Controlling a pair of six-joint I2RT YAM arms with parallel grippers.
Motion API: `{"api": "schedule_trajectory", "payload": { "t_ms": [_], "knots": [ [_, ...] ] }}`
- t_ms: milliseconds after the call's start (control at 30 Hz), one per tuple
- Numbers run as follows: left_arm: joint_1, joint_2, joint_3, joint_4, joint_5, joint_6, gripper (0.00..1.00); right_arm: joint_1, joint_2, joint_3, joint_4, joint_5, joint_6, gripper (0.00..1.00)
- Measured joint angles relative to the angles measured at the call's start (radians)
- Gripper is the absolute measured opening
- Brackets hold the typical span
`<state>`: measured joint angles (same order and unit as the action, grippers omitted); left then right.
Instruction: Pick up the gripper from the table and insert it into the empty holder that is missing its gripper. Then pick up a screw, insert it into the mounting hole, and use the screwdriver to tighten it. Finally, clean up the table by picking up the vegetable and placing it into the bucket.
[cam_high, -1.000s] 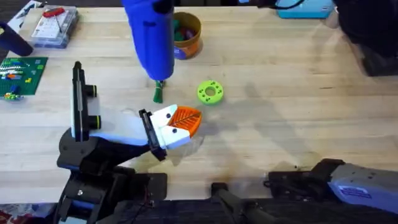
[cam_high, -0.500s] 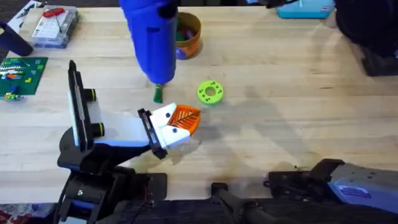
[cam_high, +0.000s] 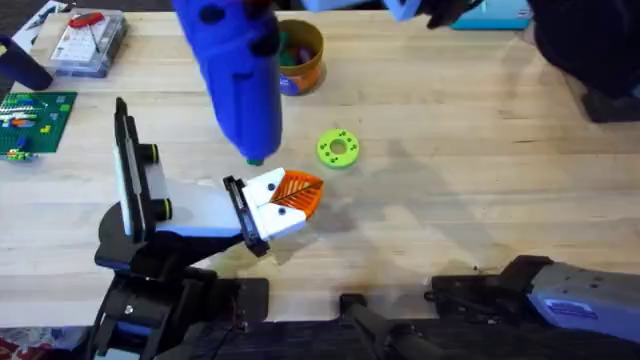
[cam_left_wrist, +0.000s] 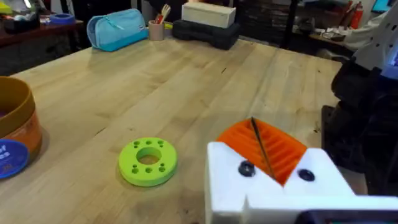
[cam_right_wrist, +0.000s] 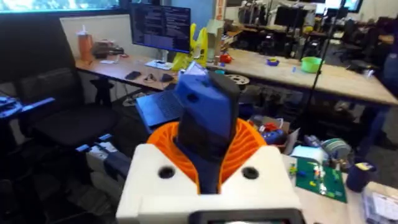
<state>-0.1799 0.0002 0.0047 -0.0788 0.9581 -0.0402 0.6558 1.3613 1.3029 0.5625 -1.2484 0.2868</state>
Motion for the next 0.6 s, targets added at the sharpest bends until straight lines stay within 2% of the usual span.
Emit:
{"api": "schedule_trajectory", "payload": {
  "t_ms": [400,600],
  "knots": [
    [0.0,0.0,0.0,0.0,0.0,0.003,0.01,0.03,0.043,-0.002,-0.04,-0.098,-0.172,0.111],
    [0.0,0.0,0.0,0.0,0.0,0.003,0.01,0.03,0.04,-0.065,-0.042,-0.104,-0.245,0.11]
  ]
}}
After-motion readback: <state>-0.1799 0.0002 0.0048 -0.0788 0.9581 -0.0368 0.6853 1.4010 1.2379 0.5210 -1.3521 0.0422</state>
